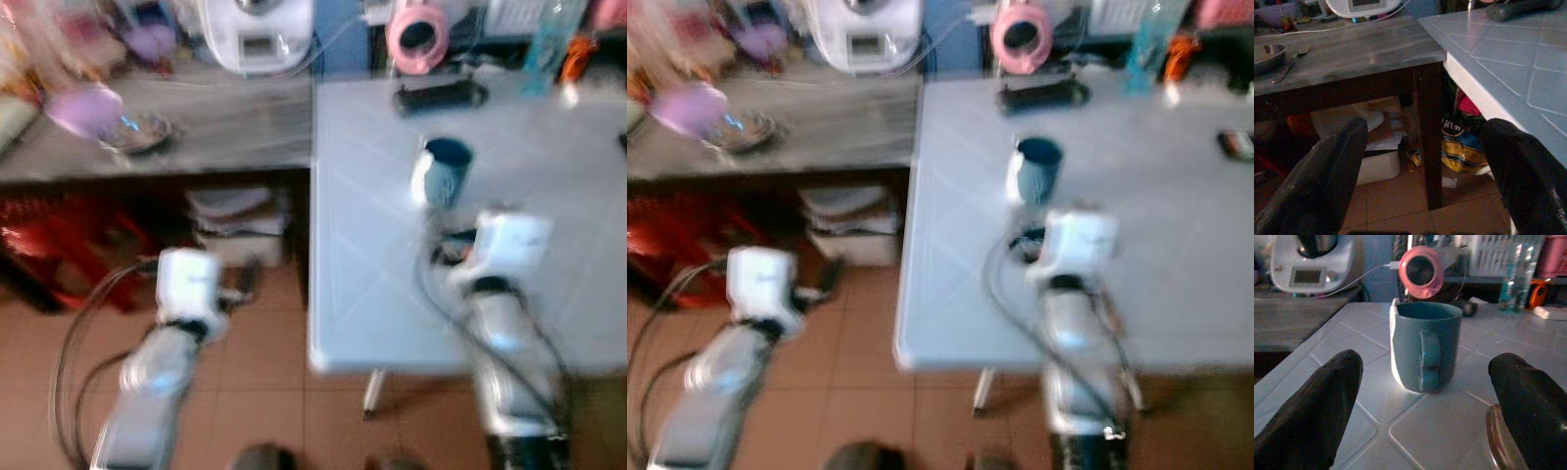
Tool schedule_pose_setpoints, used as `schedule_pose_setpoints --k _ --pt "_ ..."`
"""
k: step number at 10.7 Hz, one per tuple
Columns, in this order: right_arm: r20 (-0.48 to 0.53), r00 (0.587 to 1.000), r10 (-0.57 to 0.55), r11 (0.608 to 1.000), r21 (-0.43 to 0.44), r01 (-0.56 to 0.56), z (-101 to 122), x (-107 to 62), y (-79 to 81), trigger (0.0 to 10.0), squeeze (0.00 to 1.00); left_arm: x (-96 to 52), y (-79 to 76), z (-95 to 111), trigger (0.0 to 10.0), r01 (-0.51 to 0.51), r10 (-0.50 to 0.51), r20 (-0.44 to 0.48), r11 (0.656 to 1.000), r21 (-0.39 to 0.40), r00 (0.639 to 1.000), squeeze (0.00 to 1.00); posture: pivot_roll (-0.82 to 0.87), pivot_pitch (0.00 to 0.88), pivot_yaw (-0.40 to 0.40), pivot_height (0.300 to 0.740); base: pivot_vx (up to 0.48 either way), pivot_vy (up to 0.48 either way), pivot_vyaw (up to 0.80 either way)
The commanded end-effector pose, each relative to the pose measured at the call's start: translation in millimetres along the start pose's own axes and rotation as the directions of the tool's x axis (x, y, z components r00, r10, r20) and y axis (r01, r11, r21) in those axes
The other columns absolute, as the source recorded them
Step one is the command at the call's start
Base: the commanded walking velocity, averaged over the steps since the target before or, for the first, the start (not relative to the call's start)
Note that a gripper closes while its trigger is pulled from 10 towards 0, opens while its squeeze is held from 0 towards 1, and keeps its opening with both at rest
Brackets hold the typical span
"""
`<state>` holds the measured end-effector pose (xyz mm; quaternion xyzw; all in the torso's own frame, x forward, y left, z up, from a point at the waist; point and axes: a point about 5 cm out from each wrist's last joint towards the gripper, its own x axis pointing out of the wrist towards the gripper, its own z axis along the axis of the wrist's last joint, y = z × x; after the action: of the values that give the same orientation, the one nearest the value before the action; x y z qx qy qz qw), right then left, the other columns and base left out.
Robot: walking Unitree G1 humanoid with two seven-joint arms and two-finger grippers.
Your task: Setting the table
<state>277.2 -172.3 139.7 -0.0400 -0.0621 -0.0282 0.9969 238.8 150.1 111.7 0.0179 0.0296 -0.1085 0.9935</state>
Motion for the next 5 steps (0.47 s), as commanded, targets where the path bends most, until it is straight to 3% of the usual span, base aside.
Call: schedule_pose_setpoints --k 1,5 --pt "-0.021 1.000 -0.017 1.000 -0.020 0.016 -2.7 -1.6 -6.9 10.0 0.00 1.4 -3.1 3.0 10.0 0.015 -0.015 0.012 1.000 0.007 1.000 0.00 -0.02 0.085 0.083 0.740 0.000 -0.442 0.00" --pt "-0.055 0.998 0.007 1.000 -0.019 -0.008 -9.0 -9.3 -3.9 10.0 0.00 -0.6 0.7 1.8 10.0 -0.006 0.006 0.011 1.000 -0.011 1.000 0.00 -0.02 0.098 0.083 0.740 0.000 0.000 0.00"
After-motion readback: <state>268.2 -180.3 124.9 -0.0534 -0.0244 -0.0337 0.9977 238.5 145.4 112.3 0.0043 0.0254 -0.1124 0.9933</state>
